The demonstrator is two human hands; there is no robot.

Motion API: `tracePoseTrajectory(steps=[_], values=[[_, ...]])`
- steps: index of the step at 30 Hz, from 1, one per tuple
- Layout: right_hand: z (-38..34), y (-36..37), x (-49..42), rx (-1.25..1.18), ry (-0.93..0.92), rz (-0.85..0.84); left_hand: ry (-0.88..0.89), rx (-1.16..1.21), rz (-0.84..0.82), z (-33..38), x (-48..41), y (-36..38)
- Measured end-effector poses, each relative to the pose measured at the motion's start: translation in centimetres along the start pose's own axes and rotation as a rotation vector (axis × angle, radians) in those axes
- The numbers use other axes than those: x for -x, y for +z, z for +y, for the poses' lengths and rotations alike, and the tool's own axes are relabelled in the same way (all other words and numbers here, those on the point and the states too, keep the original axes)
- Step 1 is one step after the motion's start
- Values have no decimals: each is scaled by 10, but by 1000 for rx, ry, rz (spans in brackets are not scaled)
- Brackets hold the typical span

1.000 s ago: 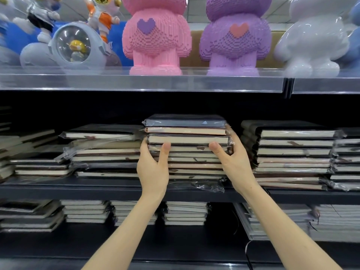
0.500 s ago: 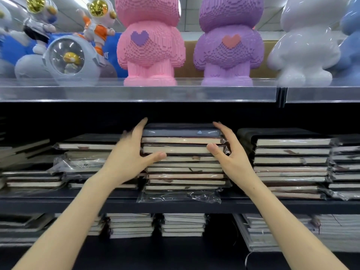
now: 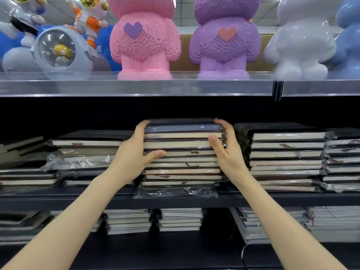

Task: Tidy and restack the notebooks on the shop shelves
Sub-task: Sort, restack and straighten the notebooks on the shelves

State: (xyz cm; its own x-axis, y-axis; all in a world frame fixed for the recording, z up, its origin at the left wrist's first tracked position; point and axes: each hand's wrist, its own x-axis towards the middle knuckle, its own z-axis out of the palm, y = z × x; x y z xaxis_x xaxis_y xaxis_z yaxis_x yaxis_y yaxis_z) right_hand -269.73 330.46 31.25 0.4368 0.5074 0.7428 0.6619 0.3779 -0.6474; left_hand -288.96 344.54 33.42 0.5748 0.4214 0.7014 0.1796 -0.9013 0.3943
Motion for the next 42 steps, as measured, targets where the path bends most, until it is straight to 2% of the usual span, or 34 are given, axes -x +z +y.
tracePoseTrajectory(steps=[7, 13, 22, 27, 29, 32, 34, 37, 42], values=[[-2, -1, 1, -18, -10, -16, -27, 38, 14, -5, -1, 2], [-1, 7, 2, -24, -12, 63, -25, 49, 214, 0, 0, 20], [-3, 10, 2, 63, 9, 64, -36, 61, 225, -2, -2, 21], [-6, 1, 4, 104, 23, 30, -32, 69, 160, 1, 0, 13], [-11, -3, 10, 169, 5, 66, -28, 93, 201, 5, 10, 4], [-13, -3, 19, 360, -116, 99, 34, -101, 277, 1, 32, -8], [-9, 3, 23, 454, -158, 68, 50, -290, 201, -7, 43, -8], [-2, 13, 26, 415, -146, 40, 57, -450, 105, -18, 50, 6], [3, 21, 25, 375, -162, 74, -6, -524, 171, -21, 48, 40]])
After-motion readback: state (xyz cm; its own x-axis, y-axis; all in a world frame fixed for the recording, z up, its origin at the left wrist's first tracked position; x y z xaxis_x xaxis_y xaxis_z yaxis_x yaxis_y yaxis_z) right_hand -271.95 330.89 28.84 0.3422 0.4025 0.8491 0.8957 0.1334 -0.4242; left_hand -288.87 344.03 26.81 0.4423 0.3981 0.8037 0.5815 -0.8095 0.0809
